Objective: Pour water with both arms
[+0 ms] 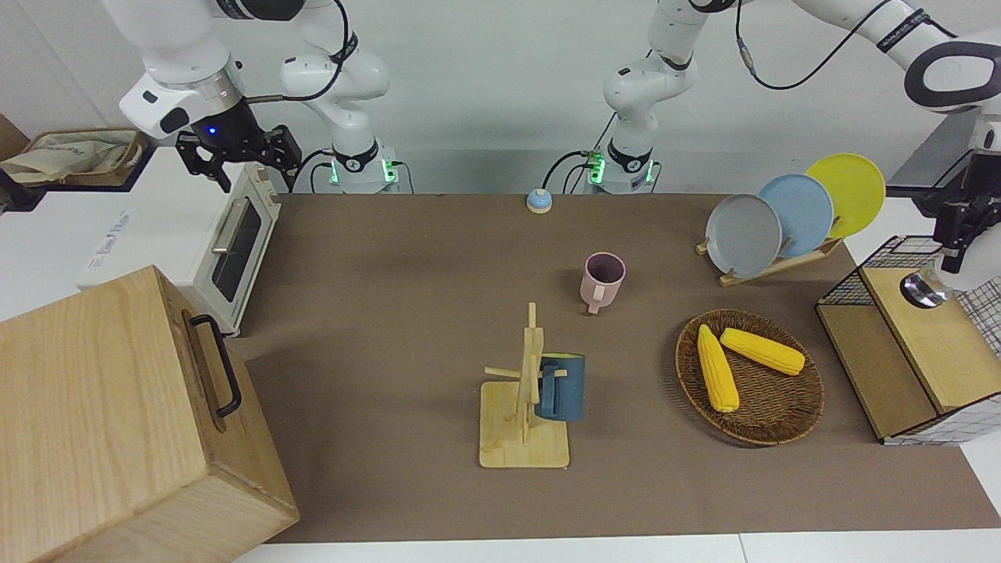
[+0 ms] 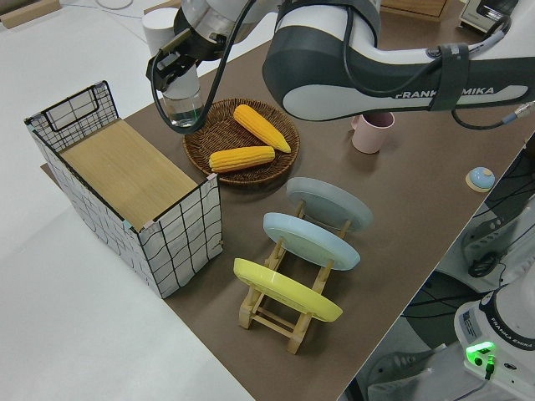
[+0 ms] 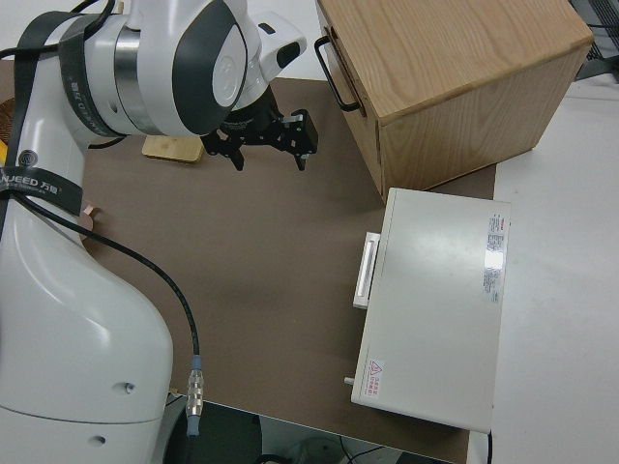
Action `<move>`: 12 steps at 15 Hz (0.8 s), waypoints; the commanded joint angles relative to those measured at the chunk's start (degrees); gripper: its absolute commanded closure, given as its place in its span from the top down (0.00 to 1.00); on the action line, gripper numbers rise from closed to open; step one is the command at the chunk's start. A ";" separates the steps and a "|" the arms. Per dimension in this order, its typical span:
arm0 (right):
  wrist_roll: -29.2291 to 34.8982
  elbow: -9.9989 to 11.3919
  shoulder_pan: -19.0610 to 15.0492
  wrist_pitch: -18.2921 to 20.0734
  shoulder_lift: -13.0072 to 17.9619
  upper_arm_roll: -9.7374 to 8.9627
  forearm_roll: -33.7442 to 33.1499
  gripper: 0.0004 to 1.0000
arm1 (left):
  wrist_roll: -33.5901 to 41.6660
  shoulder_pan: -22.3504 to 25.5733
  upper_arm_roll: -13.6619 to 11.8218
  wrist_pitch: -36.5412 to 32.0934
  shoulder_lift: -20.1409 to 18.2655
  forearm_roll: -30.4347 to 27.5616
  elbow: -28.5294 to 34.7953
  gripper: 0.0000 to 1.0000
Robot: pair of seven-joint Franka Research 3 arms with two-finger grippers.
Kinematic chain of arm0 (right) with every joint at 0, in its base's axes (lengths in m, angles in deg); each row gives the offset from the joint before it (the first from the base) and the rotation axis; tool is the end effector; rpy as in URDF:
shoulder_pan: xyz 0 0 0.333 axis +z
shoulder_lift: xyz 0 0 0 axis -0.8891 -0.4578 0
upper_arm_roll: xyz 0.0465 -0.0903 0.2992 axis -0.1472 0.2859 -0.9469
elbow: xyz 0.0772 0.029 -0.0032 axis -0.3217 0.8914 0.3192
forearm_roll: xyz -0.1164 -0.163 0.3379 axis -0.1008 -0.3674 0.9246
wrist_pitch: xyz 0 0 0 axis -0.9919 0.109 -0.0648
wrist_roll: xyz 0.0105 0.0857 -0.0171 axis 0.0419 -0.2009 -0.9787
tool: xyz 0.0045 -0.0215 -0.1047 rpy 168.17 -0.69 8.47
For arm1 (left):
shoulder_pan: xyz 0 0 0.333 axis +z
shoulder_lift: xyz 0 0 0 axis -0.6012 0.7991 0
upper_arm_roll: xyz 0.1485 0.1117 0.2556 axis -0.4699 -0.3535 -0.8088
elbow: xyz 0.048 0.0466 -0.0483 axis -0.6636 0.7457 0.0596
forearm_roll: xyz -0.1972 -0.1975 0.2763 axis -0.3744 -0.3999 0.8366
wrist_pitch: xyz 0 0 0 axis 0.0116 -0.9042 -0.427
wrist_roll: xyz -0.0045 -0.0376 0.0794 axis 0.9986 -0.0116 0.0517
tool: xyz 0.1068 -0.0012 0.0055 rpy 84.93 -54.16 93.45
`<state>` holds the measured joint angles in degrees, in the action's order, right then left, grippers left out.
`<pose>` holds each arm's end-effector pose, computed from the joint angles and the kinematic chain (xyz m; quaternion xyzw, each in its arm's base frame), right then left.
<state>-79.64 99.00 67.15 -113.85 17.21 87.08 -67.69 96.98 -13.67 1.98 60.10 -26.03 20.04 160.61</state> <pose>0.5457 0.0014 0.6450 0.9981 0.0423 -0.0439 0.0080 0.5919 0.2884 0.5853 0.9499 0.0211 0.3102 0.0303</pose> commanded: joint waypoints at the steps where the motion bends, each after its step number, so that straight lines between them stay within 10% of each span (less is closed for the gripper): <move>1: -0.86 0.69 -0.18 0.07 0.67 0.04 1.08 0.99 | 6.60 2.11 0.40 4.70 4.06 -5.99 -3.17 0.00; 12: -0.86 0.69 -0.18 0.07 0.67 0.04 1.08 0.99 | 21.29 6.16 0.58 8.31 8.90 -16.46 -2.64 0.00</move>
<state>-79.64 99.00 67.15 -113.85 17.21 87.08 -67.69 116.18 -7.96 2.02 66.65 -18.63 5.91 159.95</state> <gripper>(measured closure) 0.004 0.361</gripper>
